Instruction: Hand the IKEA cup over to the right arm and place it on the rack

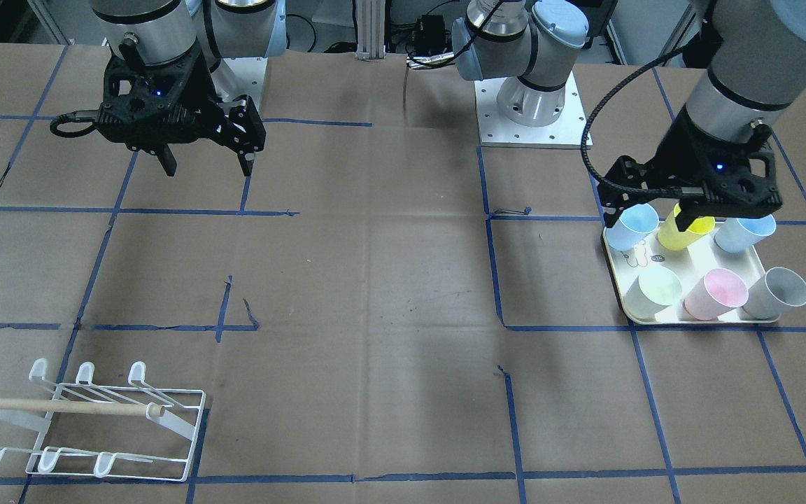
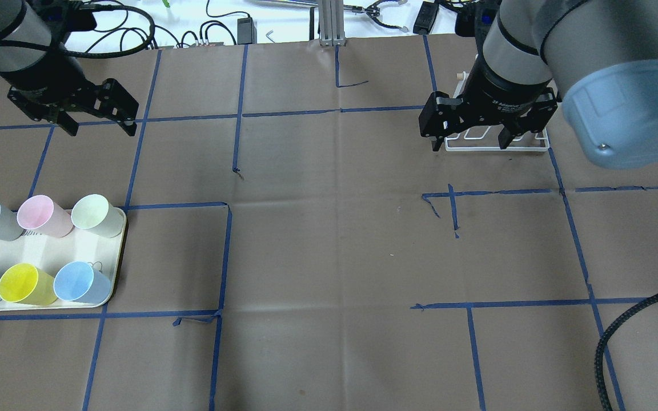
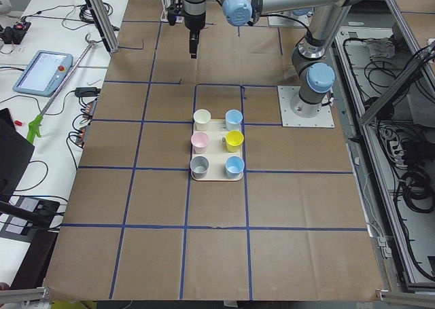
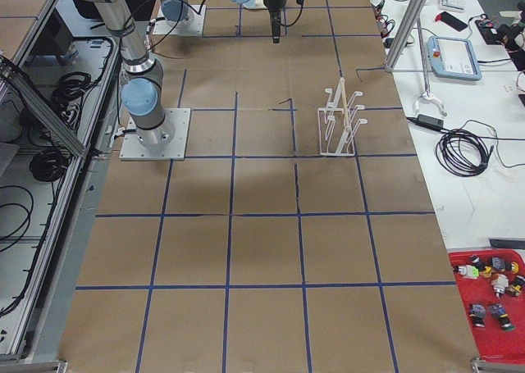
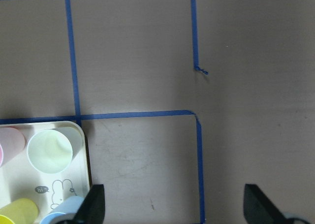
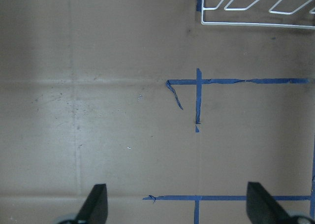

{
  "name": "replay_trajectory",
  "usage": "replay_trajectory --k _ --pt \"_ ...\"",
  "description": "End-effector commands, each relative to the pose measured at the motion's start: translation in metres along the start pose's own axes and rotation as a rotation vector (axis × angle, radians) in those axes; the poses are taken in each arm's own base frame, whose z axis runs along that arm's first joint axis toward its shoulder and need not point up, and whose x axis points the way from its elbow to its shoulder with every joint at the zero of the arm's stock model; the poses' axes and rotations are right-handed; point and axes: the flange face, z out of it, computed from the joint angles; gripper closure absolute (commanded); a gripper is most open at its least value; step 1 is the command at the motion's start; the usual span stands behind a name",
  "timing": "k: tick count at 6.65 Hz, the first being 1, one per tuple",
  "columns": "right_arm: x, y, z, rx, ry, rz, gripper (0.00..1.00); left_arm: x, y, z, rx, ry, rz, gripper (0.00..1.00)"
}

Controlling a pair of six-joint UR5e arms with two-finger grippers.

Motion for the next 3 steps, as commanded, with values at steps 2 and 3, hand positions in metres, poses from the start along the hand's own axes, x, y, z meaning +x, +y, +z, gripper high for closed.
replay_trajectory --k 2,3 --pt "0.000 0.000 -0.001 0.002 0.003 -0.001 0.00 -0.099 0.045 0.022 -0.030 0.010 0.007 0.01" --pt "0.001 -0.001 -0.002 0.004 0.009 -0.001 0.00 -0.106 0.042 0.034 -0.029 0.009 0.014 0.01"
